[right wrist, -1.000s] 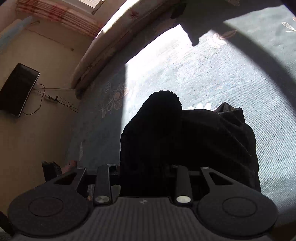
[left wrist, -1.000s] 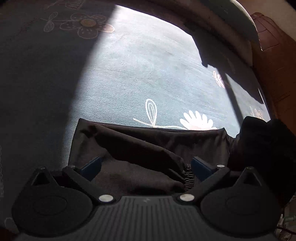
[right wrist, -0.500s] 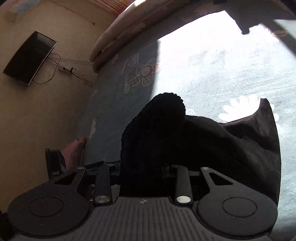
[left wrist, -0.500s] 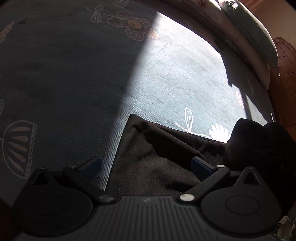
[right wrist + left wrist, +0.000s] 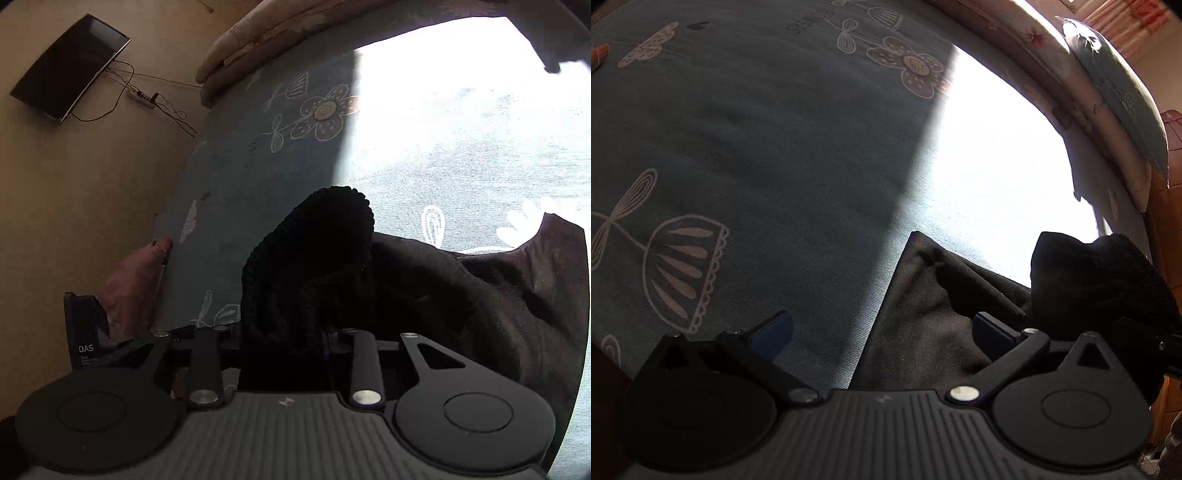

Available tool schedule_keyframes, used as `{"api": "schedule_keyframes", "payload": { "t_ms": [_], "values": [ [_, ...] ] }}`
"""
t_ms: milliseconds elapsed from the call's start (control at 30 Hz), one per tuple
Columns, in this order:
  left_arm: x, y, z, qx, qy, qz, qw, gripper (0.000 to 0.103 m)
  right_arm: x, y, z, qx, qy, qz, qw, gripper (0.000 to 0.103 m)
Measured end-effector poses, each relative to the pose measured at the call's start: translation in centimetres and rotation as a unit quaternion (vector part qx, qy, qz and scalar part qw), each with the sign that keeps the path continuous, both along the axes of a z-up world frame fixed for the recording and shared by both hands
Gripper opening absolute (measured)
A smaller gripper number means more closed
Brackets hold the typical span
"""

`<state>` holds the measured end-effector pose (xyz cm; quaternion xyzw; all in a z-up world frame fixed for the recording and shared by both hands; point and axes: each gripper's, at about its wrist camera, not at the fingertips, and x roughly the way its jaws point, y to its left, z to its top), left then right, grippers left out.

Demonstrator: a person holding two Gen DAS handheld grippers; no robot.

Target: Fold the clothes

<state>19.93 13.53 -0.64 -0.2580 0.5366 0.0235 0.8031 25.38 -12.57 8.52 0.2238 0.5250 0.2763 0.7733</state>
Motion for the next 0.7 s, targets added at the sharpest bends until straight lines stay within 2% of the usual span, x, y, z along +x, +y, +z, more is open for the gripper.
{"api": "schedule_keyframes", "payload": {
  "t_ms": [167,400,500,667,700],
  "values": [
    [-0.9,0.8,-0.6,0.004,0.007,0.008,0.9999,0.102,-0.4,4.0,-0.9,-0.072,-0.048,0.049,0.995,0.037],
    [-1.7,1.9,-1.7,0.007,0.014,0.017,0.9997,0.102,-1.8,9.3,-4.5,-0.175,-0.092,0.128,0.972,0.037],
    [-1.9,2.4,-2.2,0.003,0.016,0.023,0.9996,0.102,-2.3,10.7,-5.5,-0.204,-0.104,0.145,0.963,0.037],
    [-2.2,2.9,-2.5,0.001,0.019,0.027,0.9994,0.102,-3.3,12.1,-6.3,-0.227,-0.118,0.185,0.949,0.049],
    [-2.2,3.0,-2.5,0.002,0.02,0.027,0.9994,0.102,-3.5,12.3,-6.5,-0.23,-0.121,0.194,0.946,0.057]
  ]
}}
